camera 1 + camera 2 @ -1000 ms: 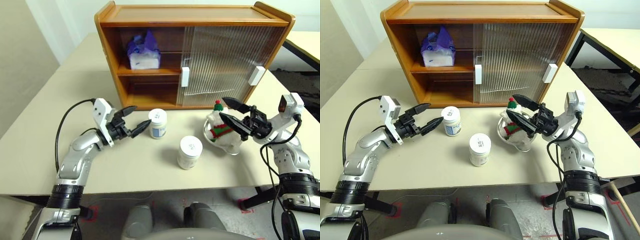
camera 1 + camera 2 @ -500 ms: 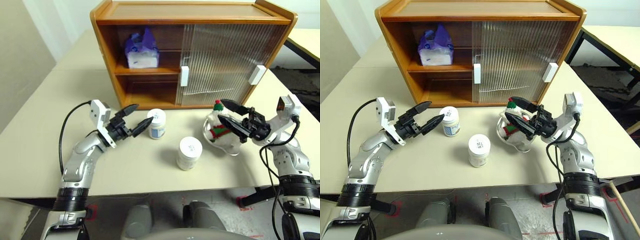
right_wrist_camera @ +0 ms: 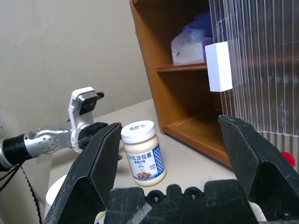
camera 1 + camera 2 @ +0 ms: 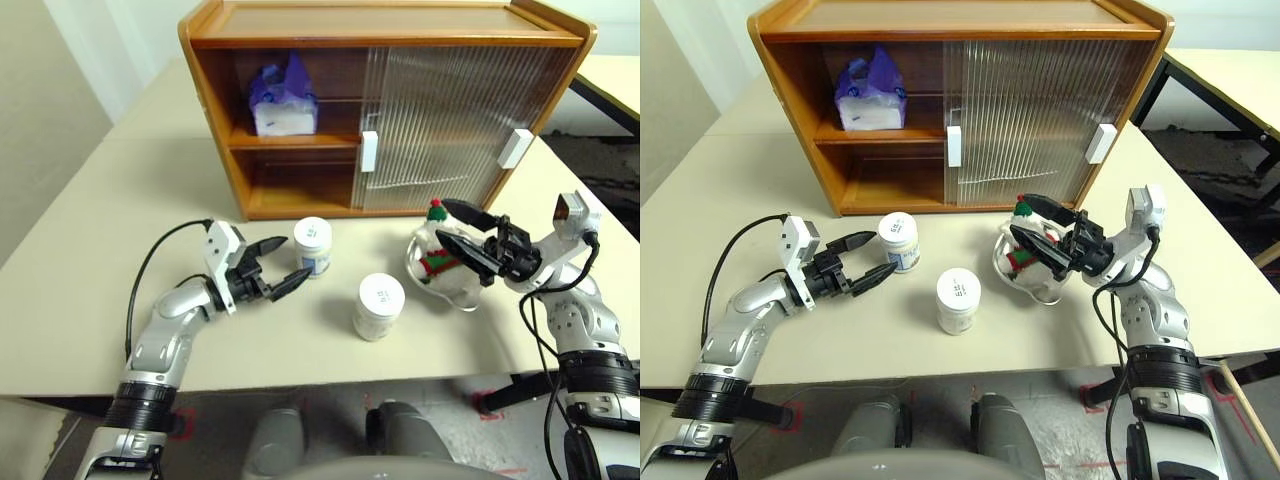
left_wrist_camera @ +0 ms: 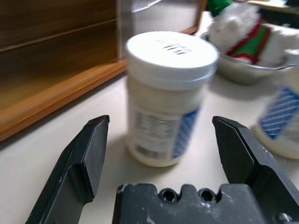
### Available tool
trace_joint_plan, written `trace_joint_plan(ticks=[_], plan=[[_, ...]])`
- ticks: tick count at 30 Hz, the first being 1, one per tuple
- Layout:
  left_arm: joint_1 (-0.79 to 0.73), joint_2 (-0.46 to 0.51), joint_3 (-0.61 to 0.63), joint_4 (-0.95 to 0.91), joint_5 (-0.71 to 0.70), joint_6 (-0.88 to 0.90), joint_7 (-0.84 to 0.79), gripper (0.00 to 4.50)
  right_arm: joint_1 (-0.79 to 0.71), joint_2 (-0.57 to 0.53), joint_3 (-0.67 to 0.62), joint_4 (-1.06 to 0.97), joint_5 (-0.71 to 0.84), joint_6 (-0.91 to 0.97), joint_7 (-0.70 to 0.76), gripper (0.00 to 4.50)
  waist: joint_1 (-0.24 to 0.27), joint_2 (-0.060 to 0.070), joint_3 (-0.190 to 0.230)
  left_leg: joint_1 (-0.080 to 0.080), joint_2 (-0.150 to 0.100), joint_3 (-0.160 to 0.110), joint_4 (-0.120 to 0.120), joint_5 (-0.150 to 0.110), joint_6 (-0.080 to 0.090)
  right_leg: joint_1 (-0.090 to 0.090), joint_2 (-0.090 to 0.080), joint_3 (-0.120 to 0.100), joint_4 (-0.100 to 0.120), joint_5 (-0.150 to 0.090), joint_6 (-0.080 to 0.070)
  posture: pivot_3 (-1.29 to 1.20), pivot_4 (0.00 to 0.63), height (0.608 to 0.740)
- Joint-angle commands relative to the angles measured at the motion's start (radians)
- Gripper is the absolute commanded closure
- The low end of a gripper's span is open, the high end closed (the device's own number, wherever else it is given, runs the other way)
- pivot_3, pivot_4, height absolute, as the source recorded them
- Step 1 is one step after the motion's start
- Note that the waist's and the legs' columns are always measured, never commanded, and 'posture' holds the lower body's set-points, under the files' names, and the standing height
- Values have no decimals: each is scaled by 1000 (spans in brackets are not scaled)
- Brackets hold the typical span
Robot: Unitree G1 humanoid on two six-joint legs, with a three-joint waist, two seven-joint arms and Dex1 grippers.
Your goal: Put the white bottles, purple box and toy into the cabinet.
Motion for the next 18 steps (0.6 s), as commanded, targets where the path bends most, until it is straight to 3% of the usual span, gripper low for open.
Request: trace_joint_plan(ticks=[1,18], plan=[[-21,-29,-42,45,36,-11,7,13,2,-5,1,-17,1,-1,0,0,1,0,0,0,0,0,0,0,0,0,0,0,0,0,0,138,0,740],[-101,-57,-92,204,110,68,45,13,-9,10,10,-12,-5,-8,-6,0,2,0,0,0,0,0,0,0,0,0,1,0,1,0,0,146,0,740]])
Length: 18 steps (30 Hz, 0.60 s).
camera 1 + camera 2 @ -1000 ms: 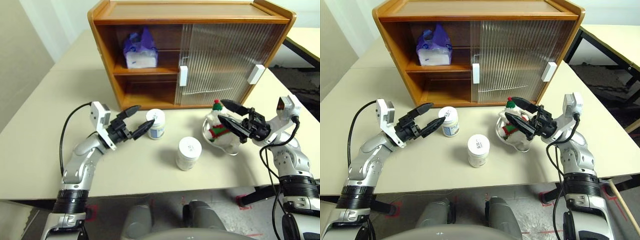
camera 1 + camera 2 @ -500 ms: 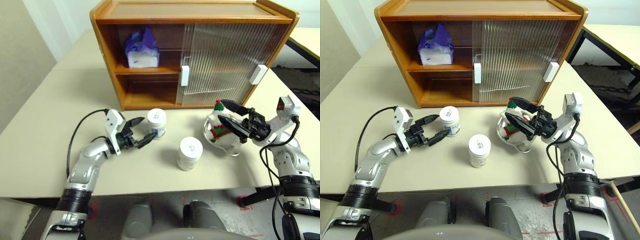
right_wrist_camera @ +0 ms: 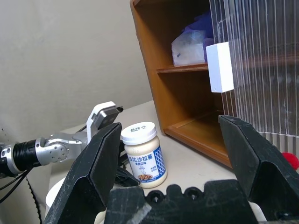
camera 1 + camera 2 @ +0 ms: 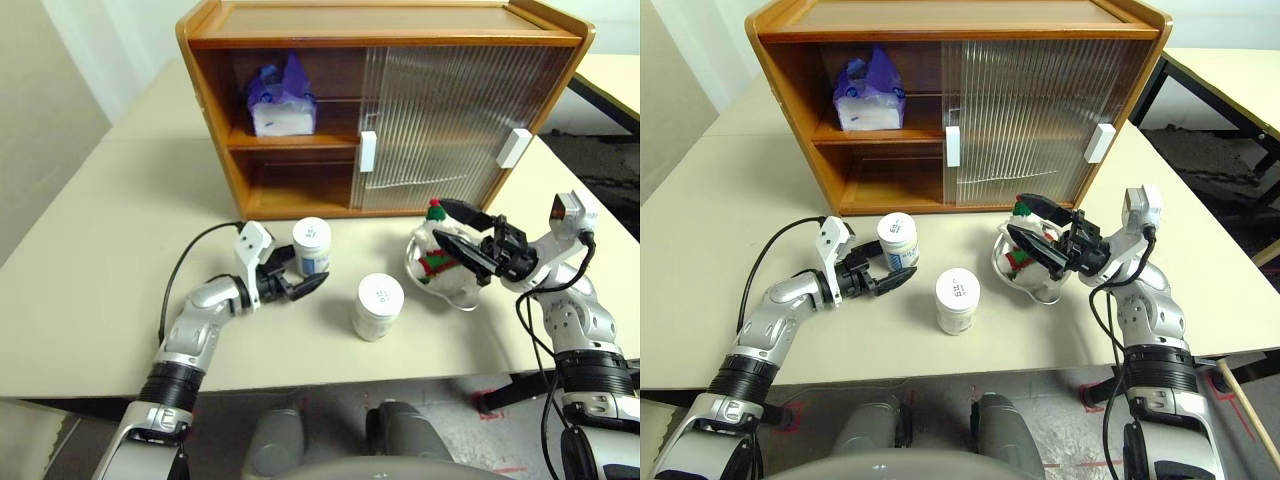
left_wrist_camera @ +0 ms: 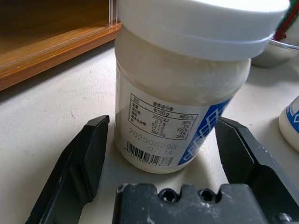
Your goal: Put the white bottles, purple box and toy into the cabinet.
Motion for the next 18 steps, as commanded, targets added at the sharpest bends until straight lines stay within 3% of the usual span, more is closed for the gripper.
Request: trace_joint_plan(ticks=[1,4,7,8,18], plan=[[-14,3,-13,59,36,9,11,13,-6,-2,5,-11,-5,-5,-2,0,0,0,0,0,0,0,0,0,0,0,0,0,0,0,0,146,0,740],[-22,-16,-8,64,20,12,3,372,-4,-3,5,-16,-4,-4,-4,0,0,0,0,1,0,0,0,0,0,1,0,0,1,0,0,143,0,740],[-29,-30,-4,64,18,11,5,1296,-5,-4,4,-15,-5,-6,-4,0,1,0,0,2,0,0,0,0,0,1,0,0,1,0,0,140,0,740],[-31,-35,-1,64,17,7,4,1399,-5,-4,4,-16,-5,-6,-4,0,2,0,0,2,0,0,1,0,0,1,0,0,1,1,0,140,0,740],[-148,-42,76,124,4,-27,51,1398,7,-25,17,-28,-13,-7,24,0,2,-1,0,0,0,0,1,0,0,0,0,0,1,1,1,142,0,740]])
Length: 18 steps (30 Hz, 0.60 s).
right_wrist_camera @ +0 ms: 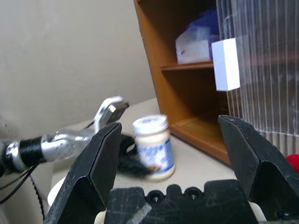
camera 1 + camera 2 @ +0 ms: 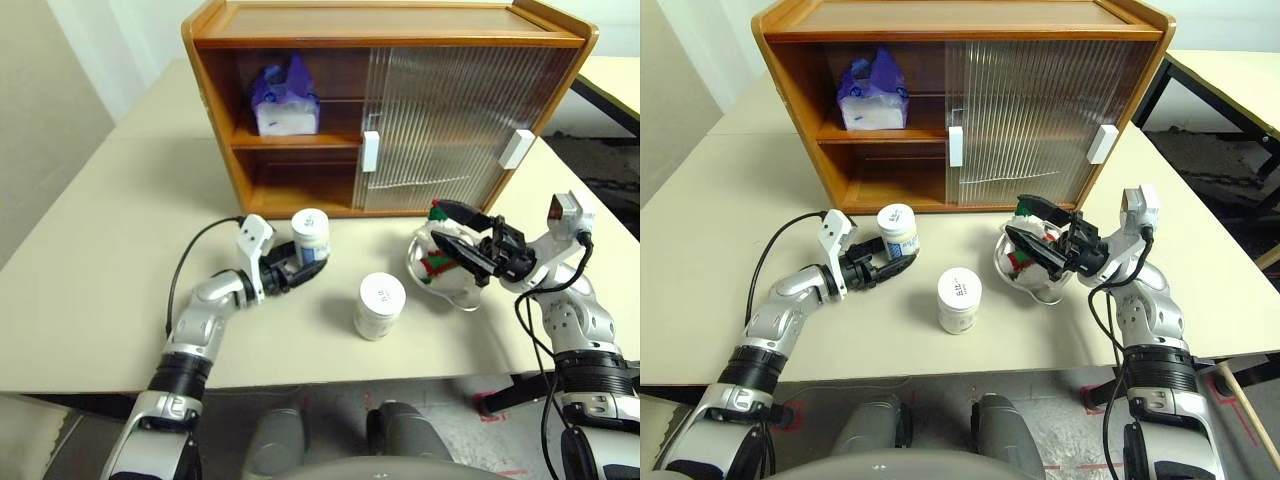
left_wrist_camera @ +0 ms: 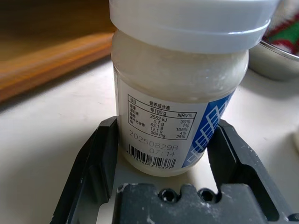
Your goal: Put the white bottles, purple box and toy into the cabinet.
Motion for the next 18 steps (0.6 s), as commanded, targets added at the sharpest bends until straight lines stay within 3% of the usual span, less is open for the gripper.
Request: trace_joint_plan(ticks=[1,18], plan=[[-86,-5,30,54,4,-33,28,1398,1,-17,2,-22,-4,-12,20,0,0,0,0,0,0,0,0,0,0,0,0,0,0,0,0,142,0,740],[-470,-112,53,603,140,-208,278,1404,19,23,10,-73,-34,-105,-35,0,-3,-4,2,-3,-2,0,0,0,0,-1,1,0,-3,1,2,86,0,740]])
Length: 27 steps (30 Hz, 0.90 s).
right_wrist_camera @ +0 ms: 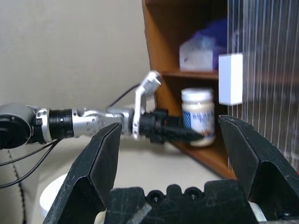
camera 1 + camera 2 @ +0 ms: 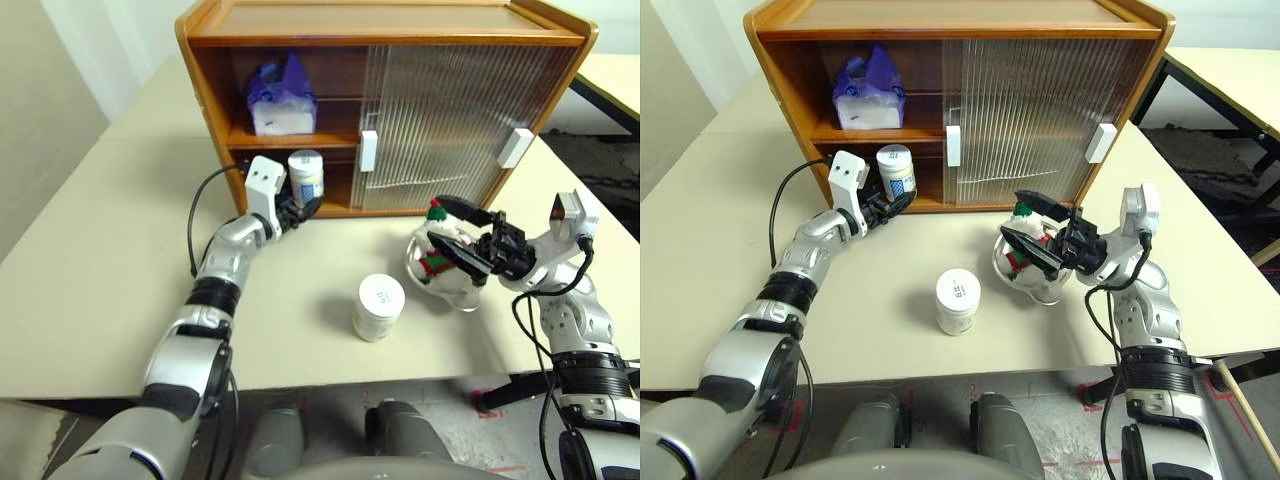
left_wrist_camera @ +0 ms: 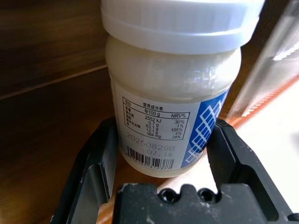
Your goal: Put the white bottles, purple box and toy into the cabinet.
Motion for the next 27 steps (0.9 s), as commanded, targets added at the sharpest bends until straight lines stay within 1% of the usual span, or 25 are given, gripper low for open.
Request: trace_joint_plan(ticks=[1,7,11,14,21,27], plan=[[-60,-13,7,94,29,-52,32,1404,22,-2,11,-26,-12,-11,-8,0,-1,0,0,0,0,0,0,0,0,0,0,0,0,0,0,82,0,740],[-156,-34,9,246,62,-90,84,1405,39,-17,5,-49,-6,-2,-19,0,-1,0,0,-2,-4,0,0,0,0,-2,0,0,0,0,0,68,0,740],[-201,-48,6,315,91,-104,117,1405,43,-26,4,-57,-3,1,-24,0,-4,0,0,-5,-5,0,2,0,0,-5,0,0,0,1,0,48,0,740],[-220,-62,17,343,92,-113,124,1405,50,-26,6,-67,-2,3,-30,0,-10,0,0,-12,-6,0,3,0,0,-12,0,1,3,3,-2,40,0,740],[-256,-93,24,384,115,-122,148,1406,67,-34,2,-98,3,17,-46,0,-27,0,0,-13,-7,-1,3,0,0,-13,0,0,3,4,-1,19,0,740],[-233,-67,45,381,111,-138,183,1407,77,-35,2,-110,7,24,-56,0,-46,0,0,-12,-7,-1,4,0,1,-13,0,1,4,4,0,29,0,740]])
